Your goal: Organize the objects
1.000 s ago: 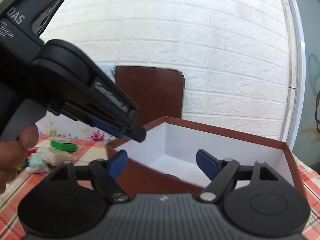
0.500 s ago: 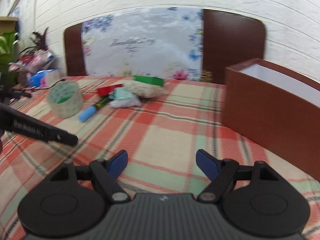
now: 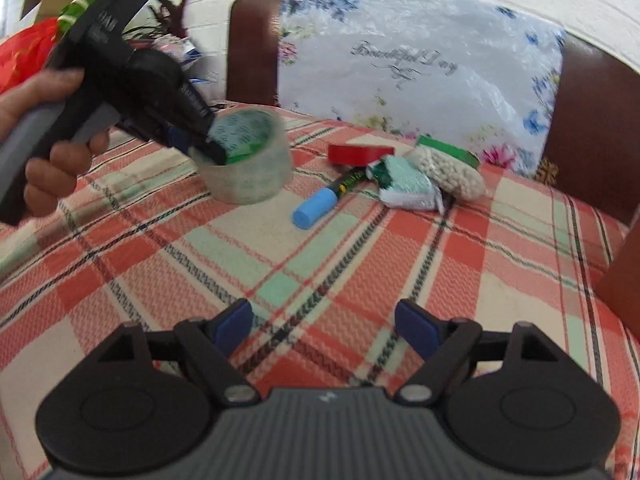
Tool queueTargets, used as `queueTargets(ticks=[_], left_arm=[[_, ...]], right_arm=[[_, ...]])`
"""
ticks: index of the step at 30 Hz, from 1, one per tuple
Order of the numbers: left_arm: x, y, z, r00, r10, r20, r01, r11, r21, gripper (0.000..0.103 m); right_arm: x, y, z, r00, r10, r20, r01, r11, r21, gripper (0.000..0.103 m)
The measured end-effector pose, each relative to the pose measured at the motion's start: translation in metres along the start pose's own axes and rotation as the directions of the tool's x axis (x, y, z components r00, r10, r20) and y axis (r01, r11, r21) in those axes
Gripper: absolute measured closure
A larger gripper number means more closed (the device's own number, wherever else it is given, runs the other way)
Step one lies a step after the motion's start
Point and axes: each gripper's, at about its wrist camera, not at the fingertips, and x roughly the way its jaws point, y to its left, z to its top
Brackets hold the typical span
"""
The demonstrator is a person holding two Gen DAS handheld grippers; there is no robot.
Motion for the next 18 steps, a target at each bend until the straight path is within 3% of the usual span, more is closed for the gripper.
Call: queueTargets(ticks=[4, 8, 11, 12, 13, 17, 18], left_arm=[[-0.02, -0.009, -0.02, 0.991, -0.12, -0.061, 0.118, 0.992, -0.034, 0.095], [-0.034, -0.047, -0.048, 0.97, -0.208, -0.125, 0.213, 0.977, 0.028, 0.095], [-0.036, -0.083, -0.056, 0.938, -0.288, -0.195, 0.304, 0.951, 0.056, 0.095], [-0.035, -0.097, -0.059, 0.928, -0.301, -0.219, 0.323, 0.944, 0.071, 0.095], [-0.034, -0.109, -0.06, 0.924, -0.304, -0.23, 0.332, 0.939, 0.093, 0.094], [-0.03, -0.147, -0.061, 0.899, -0.336, -0.28, 0.381, 0.916, 0.124, 0.092], [-0.03, -0.159, -0.061, 0.897, -0.338, -0.286, 0.389, 0.91, 0.141, 0.088]], right_arm=[[-0.015, -0.007, -0.007, 1.0, -0.009, 0.012, 0.009, 1.0, 0.01, 0.022], [-0.028, 0.006, -0.011, 0.998, -0.008, 0.054, 0.013, 0.996, -0.089, 0.018], [-0.034, 0.01, -0.015, 0.998, -0.018, 0.053, 0.024, 0.993, -0.119, 0.018], [-0.037, 0.009, -0.017, 0.998, -0.027, 0.056, 0.034, 0.992, -0.122, 0.018], [-0.04, 0.008, -0.018, 0.997, -0.046, 0.06, 0.053, 0.991, -0.122, 0.011], [-0.058, -0.021, -0.028, 0.988, -0.14, 0.066, 0.143, 0.989, -0.035, 0.01], [-0.064, -0.03, -0.03, 0.986, -0.155, 0.069, 0.156, 0.988, -0.01, 0.009]])
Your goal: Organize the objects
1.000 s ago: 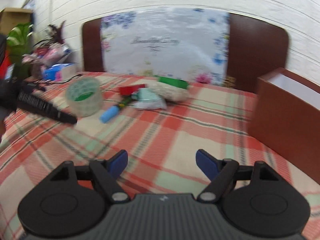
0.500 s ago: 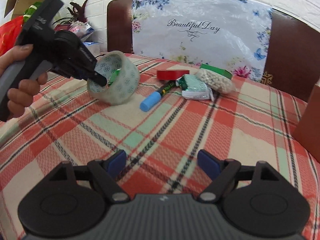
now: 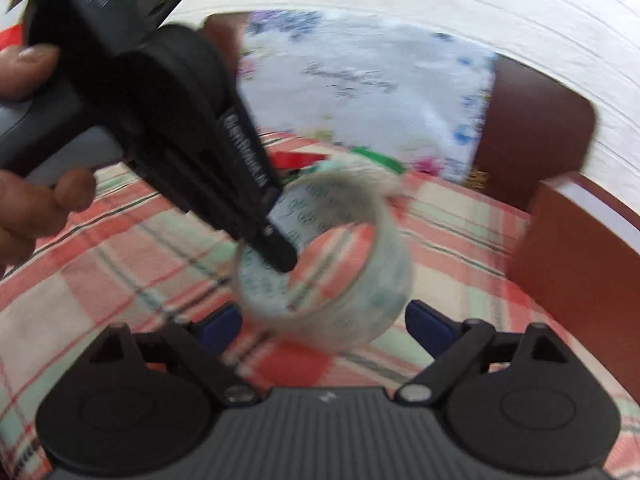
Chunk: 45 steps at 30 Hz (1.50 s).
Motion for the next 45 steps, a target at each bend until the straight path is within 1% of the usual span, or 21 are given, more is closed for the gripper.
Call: queueTargets(ticks=[1, 3, 5, 11, 13, 14, 15, 16, 17, 18, 21, 24, 26, 28, 30, 32, 36, 39, 41, 43, 45], left_arm=[[0.002, -0.01, 0.002, 1.0, 0.004, 0.005, -0.004, 1.0, 0.028, 0.082], [0.005, -0.029, 0.005, 0.999, 0.027, 0.019, -0.029, 0.996, 0.087, 0.077], [0.006, -0.041, 0.007, 0.998, 0.051, 0.04, -0.056, 0.989, 0.137, 0.077], [0.014, -0.052, 0.008, 0.991, 0.126, 0.051, -0.134, 0.97, 0.205, 0.074], [0.023, -0.052, 0.006, 0.984, 0.172, 0.044, -0.178, 0.957, 0.231, 0.076], [0.028, -0.05, 0.005, 0.983, 0.178, 0.035, -0.181, 0.956, 0.232, 0.079], [0.031, -0.048, 0.004, 0.986, 0.164, 0.023, -0.165, 0.961, 0.221, 0.087], [0.031, -0.048, 0.004, 0.984, 0.174, 0.024, -0.175, 0.961, 0.212, 0.088], [0.029, -0.05, 0.006, 0.982, 0.187, 0.03, -0.189, 0.959, 0.213, 0.088], [0.024, -0.056, 0.01, 0.981, 0.191, 0.044, -0.196, 0.957, 0.215, 0.089], [0.003, -0.079, 0.04, 0.987, 0.111, 0.112, -0.134, 0.966, 0.221, 0.089], [-0.002, -0.122, 0.073, 0.983, 0.025, 0.184, -0.073, 0.963, 0.26, 0.089], [0.005, -0.159, 0.09, 0.975, -0.009, 0.221, -0.064, 0.945, 0.321, 0.089], [0.019, -0.198, 0.103, 0.968, -0.042, 0.246, -0.063, 0.913, 0.402, 0.089], [0.04, -0.232, 0.117, 0.968, -0.075, 0.238, -0.043, 0.889, 0.456, 0.089], [0.065, -0.252, 0.128, 0.971, -0.111, 0.213, -0.006, 0.876, 0.482, 0.088], [0.121, -0.271, 0.138, 0.98, -0.121, 0.158, 0.036, 0.889, 0.457, 0.089], [0.148, -0.268, 0.136, 0.985, -0.114, 0.126, 0.052, 0.908, 0.417, 0.088], [0.157, -0.265, 0.135, 0.989, -0.107, 0.101, 0.059, 0.917, 0.394, 0.087], [0.152, -0.263, 0.129, 0.988, -0.082, 0.127, 0.022, 0.91, 0.414, 0.087], [0.137, -0.259, 0.124, 0.984, -0.089, 0.153, 0.013, 0.899, 0.438, 0.087]], right_arm=[[-0.005, -0.009, -0.002, 1.0, -0.021, 0.006, 0.02, 1.0, 0.022, 0.009], [-0.013, -0.022, -0.006, 0.997, -0.069, 0.019, 0.068, 0.996, 0.051, 0.008], [-0.019, -0.035, -0.009, 0.994, -0.101, 0.033, 0.098, 0.992, 0.081, 0.007], [-0.014, -0.047, -0.016, 0.998, -0.057, 0.014, 0.054, 0.991, 0.123, 0.006], [-0.006, -0.044, -0.016, 0.999, -0.034, -0.002, 0.034, 0.994, 0.108, 0.006], [-0.002, -0.042, -0.016, 1.0, -0.028, -0.008, 0.029, 0.994, 0.102, 0.006], [0.003, -0.041, -0.016, 1.0, -0.021, -0.014, 0.022, 0.995, 0.098, 0.007], [0.008, -0.041, -0.015, 1.0, 0.002, -0.021, 0.0, 0.995, 0.1, 0.013], [0.011, -0.04, -0.013, 0.999, 0.027, -0.029, -0.024, 0.994, 0.107, 0.013], [0.01, -0.04, -0.011, 1.0, 0.021, -0.022, -0.018, 0.994, 0.105, 0.013], [-0.009, -0.047, 0.001, 0.996, -0.052, 0.076, 0.047, 0.997, 0.066, 0.013], [-0.029, -0.079, 0.02, 0.971, -0.167, 0.17, 0.157, 0.985, 0.069, 0.013], [-0.039, -0.108, 0.029, 0.948, -0.244, 0.206, 0.229, 0.969, 0.095, 0.013], [-0.045, -0.141, 0.032, 0.922, -0.32, 0.218, 0.298, 0.946, 0.126, 0.013], [-0.047, -0.175, 0.032, 0.904, -0.378, 0.2, 0.351, 0.923, 0.158, 0.013], [-0.045, -0.213, 0.026, 0.899, -0.407, 0.162, 0.372, 0.905, 0.208, 0.013], [-0.028, -0.262, 0.009, 0.902, -0.426, 0.066, 0.399, 0.883, 0.249, 0.013], [-0.01, -0.276, -0.003, 0.901, -0.433, -0.002, 0.422, 0.878, 0.226, 0.012], [-0.009, -0.283, -0.008, 0.909, -0.416, 0.008, 0.399, 0.877, 0.266, 0.006], [-0.01, -0.28, -0.011, 0.902, -0.431, 0.019, 0.411, 0.872, 0.268, 0.006], [-0.017, -0.272, -0.014, 0.895, -0.446, 0.037, 0.418, 0.864, 0.281, 0.006]])
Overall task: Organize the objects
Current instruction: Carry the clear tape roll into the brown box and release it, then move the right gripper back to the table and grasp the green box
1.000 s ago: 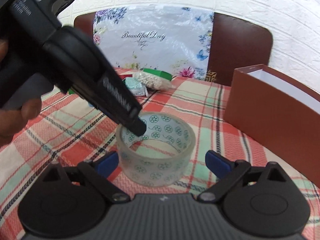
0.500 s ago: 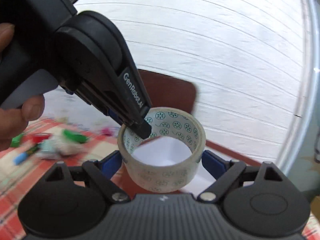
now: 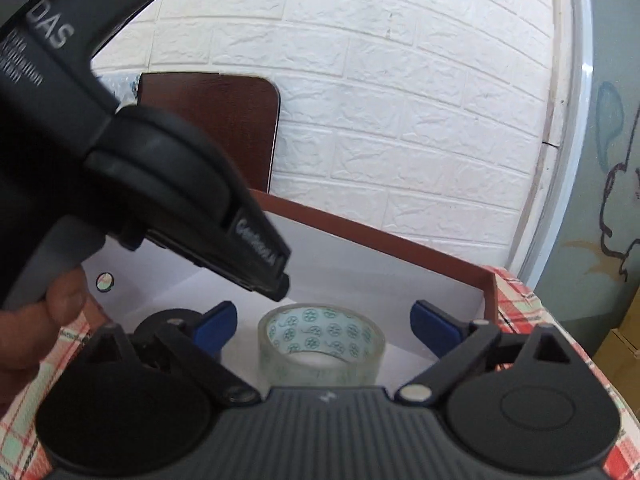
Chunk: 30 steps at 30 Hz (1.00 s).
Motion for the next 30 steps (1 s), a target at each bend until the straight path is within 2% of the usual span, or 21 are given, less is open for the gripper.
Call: queueTargets(ticks=[2, 6, 11, 17, 20, 25, 30], left_arm=[[-0.023, 0.005, -0.005, 0.999, -0.003, 0.034, 0.003, 1.0, 0.002, 0.087], [-0.068, 0.014, -0.026, 0.997, 0.04, 0.066, -0.041, 0.999, 0.027, 0.087], [-0.104, 0.03, -0.067, 0.993, 0.11, 0.037, -0.111, 0.994, 0.021, 0.087], [-0.12, 0.071, -0.116, 0.979, 0.194, -0.061, -0.198, 0.978, -0.071, 0.087], [-0.127, 0.094, -0.137, 0.965, 0.244, -0.096, -0.253, 0.962, -0.099, 0.087], [-0.148, 0.134, -0.163, 0.941, 0.32, -0.113, -0.335, 0.93, -0.154, 0.087], [-0.17, 0.17, -0.188, 0.913, 0.388, -0.124, -0.406, 0.888, -0.215, 0.087]], right_arm=[[-0.016, 0.002, -0.005, 1.0, -0.003, 0.028, 0.002, 1.0, 0.031, 0.007], [-0.055, 0.015, -0.016, 0.996, 0.005, 0.091, -0.013, 0.996, 0.086, 0.007], [-0.093, 0.039, -0.029, 0.99, 0.052, 0.129, -0.068, 0.99, 0.122, 0.007], [-0.093, 0.084, -0.033, 0.987, 0.16, 0.021, -0.161, 0.982, 0.096, 0.008], [-0.092, 0.105, -0.036, 0.979, 0.205, -0.015, -0.203, 0.975, 0.087, 0.009], [-0.087, 0.144, -0.03, 0.967, 0.252, -0.037, -0.251, 0.968, 0.013, 0.009], [-0.083, 0.186, -0.027, 0.946, 0.314, -0.078, -0.318, 0.947, -0.042, 0.009]])
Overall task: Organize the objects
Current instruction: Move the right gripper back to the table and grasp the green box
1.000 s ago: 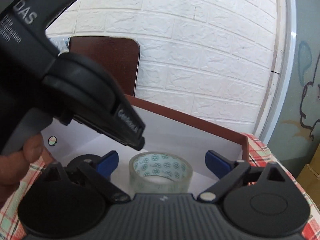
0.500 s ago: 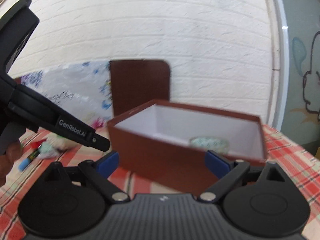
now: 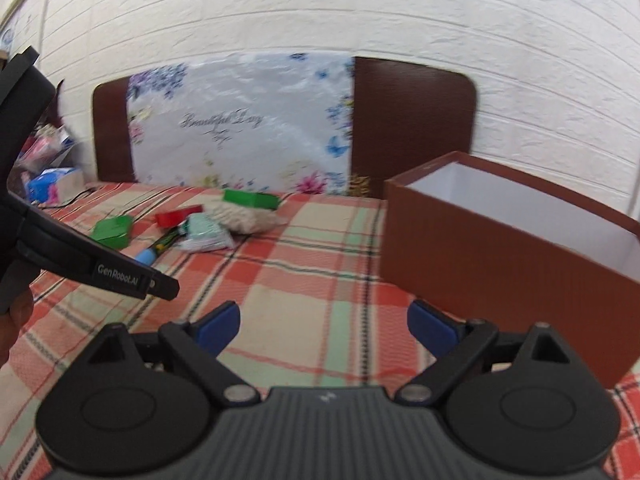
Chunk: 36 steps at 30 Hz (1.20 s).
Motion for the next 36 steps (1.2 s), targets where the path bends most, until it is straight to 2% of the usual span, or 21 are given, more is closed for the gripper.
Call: queueTargets(ticks=[5, 8, 10, 12, 14, 15, 16, 17, 18, 19, 21, 22, 24, 27, 28, 32, 36], left_arm=[[0.002, 0.043, -0.018, 0.997, 0.074, 0.004, -0.074, 0.997, -0.035, 0.087], [-0.001, 0.078, -0.03, 0.992, 0.126, 0.028, -0.124, 0.99, -0.074, 0.087], [-0.002, 0.11, -0.038, 0.978, 0.204, 0.048, -0.197, 0.973, -0.12, 0.087], [-0.002, 0.144, -0.045, 0.951, 0.304, 0.051, -0.291, 0.941, -0.174, 0.087], [-0.004, 0.181, -0.053, 0.913, 0.404, 0.056, -0.38, 0.892, -0.246, 0.087], [-0.004, 0.199, -0.058, 0.887, 0.458, 0.061, -0.426, 0.862, -0.276, 0.084], [-0.004, 0.212, -0.066, 0.864, 0.495, 0.088, -0.451, 0.84, -0.301, 0.077], [-0.007, 0.222, -0.073, 0.854, 0.508, 0.111, -0.447, 0.826, -0.343, 0.077], [-0.013, 0.233, -0.077, 0.871, 0.471, 0.139, -0.383, 0.829, -0.408, 0.077], [-0.016, 0.239, -0.079, 0.878, 0.451, 0.158, -0.346, 0.829, -0.44, 0.077], [-0.017, 0.237, -0.08, 0.875, 0.454, 0.17, -0.345, 0.829, -0.441, 0.077], [-0.016, 0.234, -0.078, 0.871, 0.461, 0.168, -0.358, 0.831, -0.427, 0.076], [-0.015, 0.23, -0.075, 0.87, 0.463, 0.167, -0.367, 0.836, -0.408, 0.074], [-0.014, 0.235, -0.076, 0.877, 0.449, 0.172, -0.345, 0.836, -0.427, 0.074], [-0.013, 0.235, -0.077, 0.878, 0.447, 0.172, -0.341, 0.835, -0.431, 0.074], [-0.014, 0.235, -0.078, 0.877, 0.45, 0.17, -0.346, 0.835, -0.428, 0.074], [-0.013, 0.232, -0.078, 0.879, 0.448, 0.164, -0.353, 0.842, -0.408, 0.069]], right_arm=[[0.019, 0.03, 0.001, 0.997, 0.061, -0.053, -0.063, 0.997, -0.035, 0.015], [0.032, 0.046, 0.003, 0.988, 0.115, -0.103, -0.119, 0.992, -0.035, 0.026], [0.04, 0.06, 0.006, 0.979, 0.161, -0.126, -0.168, 0.985, -0.047, 0.035], [0.049, 0.077, 0.013, 0.968, 0.209, -0.137, -0.221, 0.972, -0.08, 0.038], [0.06, 0.1, 0.022, 0.957, 0.256, -0.136, -0.273, 0.955, -0.118, 0.04], [0.067, 0.112, 0.029, 0.951, 0.278, -0.135, -0.296, 0.946, -0.133, 0.041], [0.075, 0.122, 0.034, 0.945, 0.299, -0.135, -0.317, 0.938, -0.143, 0.04], [0.085, 0.138, 0.041, 0.937, 0.322, -0.135, -0.34, 0.929, -0.148, 0.04], [0.096, 0.15, 0.047, 0.928, 0.346, -0.138, -0.365, 0.919, -0.151, 0.037], [0.108, 0.161, 0.053, 0.919, 0.365, -0.145, -0.386, 0.91, -0.152, 0.029], [0.132, 0.183, 0.062, 0.91, 0.385, -0.157, -0.407, 0.901, -0.149, 0.017], [0.144, 0.195, 0.067, 0.912, 0.38, -0.156, -0.401, 0.904, -0.148, 0.012], [0.171, 0.214, 0.073, 0.908, 0.375, -0.185, -0.402, 0.906, -0.134, 0.009], [0.199, 0.229, 0.068, 0.907, 0.34, -0.247, -0.38, 0.915, -0.136, 0.024], [0.196, 0.23, 0.065, 0.917, 0.332, -0.223, -0.369, 0.917, -0.151, 0.041], [0.169, 0.218, 0.054, 0.898, 0.362, -0.249, -0.406, 0.9, -0.158, 0.041], [0.114, 0.188, 0.021, 0.892, 0.382, -0.241, -0.432, 0.876, -0.215, 0.041]])
